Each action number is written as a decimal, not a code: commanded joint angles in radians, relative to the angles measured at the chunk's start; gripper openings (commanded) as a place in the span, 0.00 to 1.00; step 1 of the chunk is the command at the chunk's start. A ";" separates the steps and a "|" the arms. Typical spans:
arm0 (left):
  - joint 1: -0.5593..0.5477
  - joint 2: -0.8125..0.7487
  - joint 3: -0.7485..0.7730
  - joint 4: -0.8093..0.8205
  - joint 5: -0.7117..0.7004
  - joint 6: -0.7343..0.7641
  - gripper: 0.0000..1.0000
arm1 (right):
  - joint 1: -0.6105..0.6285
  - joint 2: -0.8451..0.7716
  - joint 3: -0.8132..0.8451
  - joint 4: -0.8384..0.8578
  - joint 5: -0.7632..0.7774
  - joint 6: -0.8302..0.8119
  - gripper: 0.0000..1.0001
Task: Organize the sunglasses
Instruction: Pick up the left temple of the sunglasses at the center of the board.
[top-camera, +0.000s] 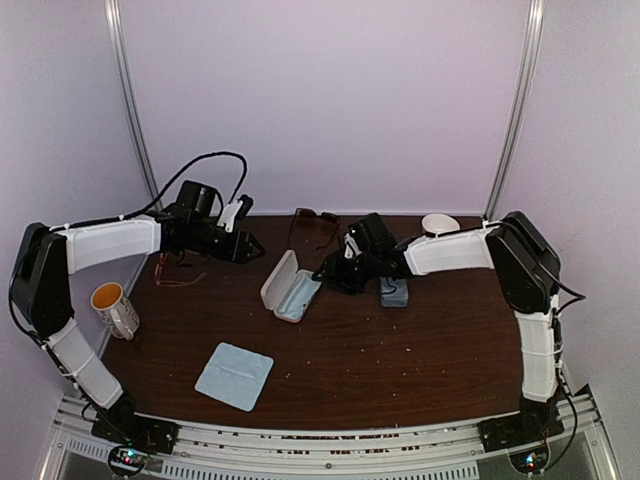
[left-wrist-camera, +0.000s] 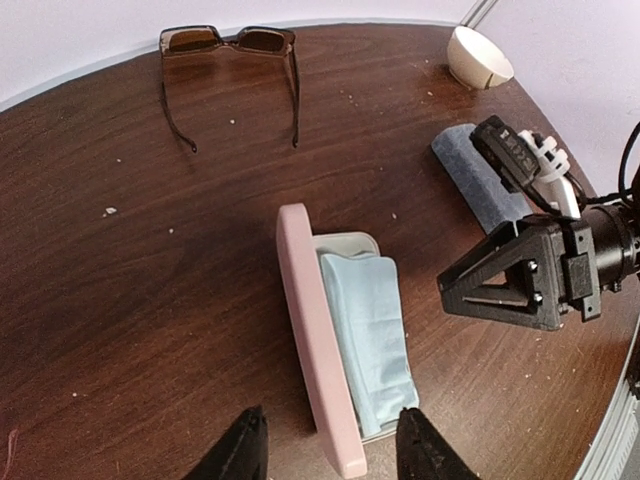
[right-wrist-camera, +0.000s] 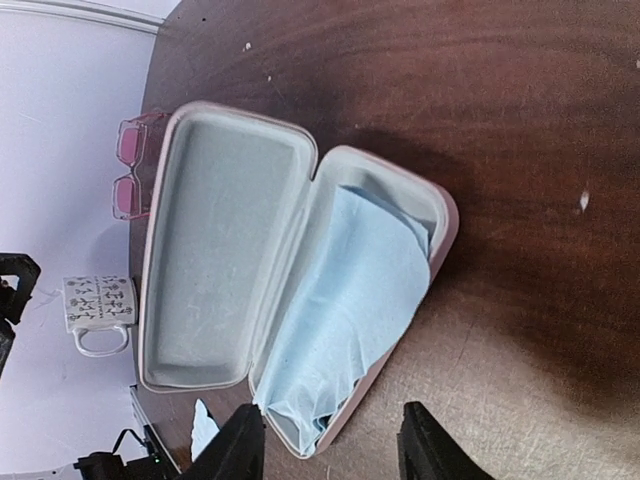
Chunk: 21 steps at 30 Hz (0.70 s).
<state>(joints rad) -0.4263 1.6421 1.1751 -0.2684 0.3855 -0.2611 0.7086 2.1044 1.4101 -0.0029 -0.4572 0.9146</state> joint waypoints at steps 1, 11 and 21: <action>0.007 -0.012 0.045 0.051 -0.016 -0.012 0.47 | -0.033 0.015 0.131 -0.130 0.104 -0.102 0.48; 0.007 -0.013 0.046 0.045 -0.063 -0.011 0.46 | -0.076 0.235 0.591 -0.538 0.375 -0.178 0.52; 0.006 0.013 0.149 -0.125 -0.461 0.022 0.47 | -0.086 0.356 0.789 -0.572 0.330 -0.138 0.50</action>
<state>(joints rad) -0.4263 1.6485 1.2682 -0.3103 0.2070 -0.2527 0.6239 2.4855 2.2185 -0.5587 -0.1310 0.7662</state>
